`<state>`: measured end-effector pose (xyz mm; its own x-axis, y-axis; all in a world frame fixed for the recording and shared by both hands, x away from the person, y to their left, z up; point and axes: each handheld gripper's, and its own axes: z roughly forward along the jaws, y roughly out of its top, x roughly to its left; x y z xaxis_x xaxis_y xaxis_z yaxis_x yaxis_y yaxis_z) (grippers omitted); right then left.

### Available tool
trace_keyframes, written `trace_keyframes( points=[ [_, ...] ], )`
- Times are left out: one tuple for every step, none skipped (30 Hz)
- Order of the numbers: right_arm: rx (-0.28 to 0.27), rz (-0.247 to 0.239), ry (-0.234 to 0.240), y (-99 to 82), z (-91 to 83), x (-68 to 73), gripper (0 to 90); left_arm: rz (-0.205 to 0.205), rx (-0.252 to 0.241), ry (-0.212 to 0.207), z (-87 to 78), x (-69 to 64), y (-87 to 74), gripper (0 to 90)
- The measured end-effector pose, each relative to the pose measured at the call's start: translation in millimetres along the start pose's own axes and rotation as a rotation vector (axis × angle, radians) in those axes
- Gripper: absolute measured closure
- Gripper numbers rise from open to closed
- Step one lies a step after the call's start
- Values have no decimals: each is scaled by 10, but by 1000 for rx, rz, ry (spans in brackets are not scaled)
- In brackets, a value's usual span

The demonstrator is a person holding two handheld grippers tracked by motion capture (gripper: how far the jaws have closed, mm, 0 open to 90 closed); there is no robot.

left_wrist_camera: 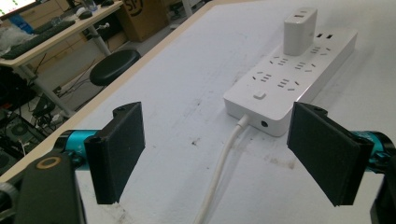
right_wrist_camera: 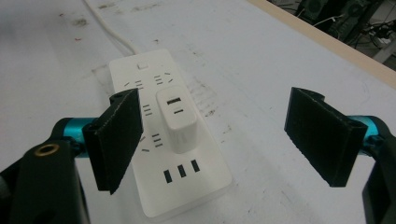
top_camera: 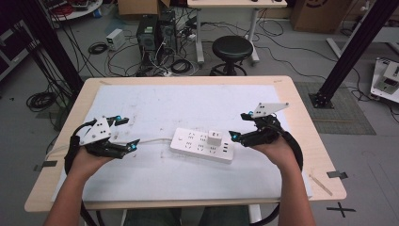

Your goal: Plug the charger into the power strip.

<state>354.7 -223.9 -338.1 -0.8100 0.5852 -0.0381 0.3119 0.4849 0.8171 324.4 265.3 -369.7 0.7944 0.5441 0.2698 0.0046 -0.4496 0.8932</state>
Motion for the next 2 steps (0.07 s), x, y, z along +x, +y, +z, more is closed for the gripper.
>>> trace_keyframes(
  points=[
    [2, 3, -6, -1, -4, 2, 197, -4, 4, 0, 5, 0, -5, 191],
    [3, 1, -6, -1, -6, 0, 197, -7, 1, 0, 16, 3, -9, 191]
  ],
)
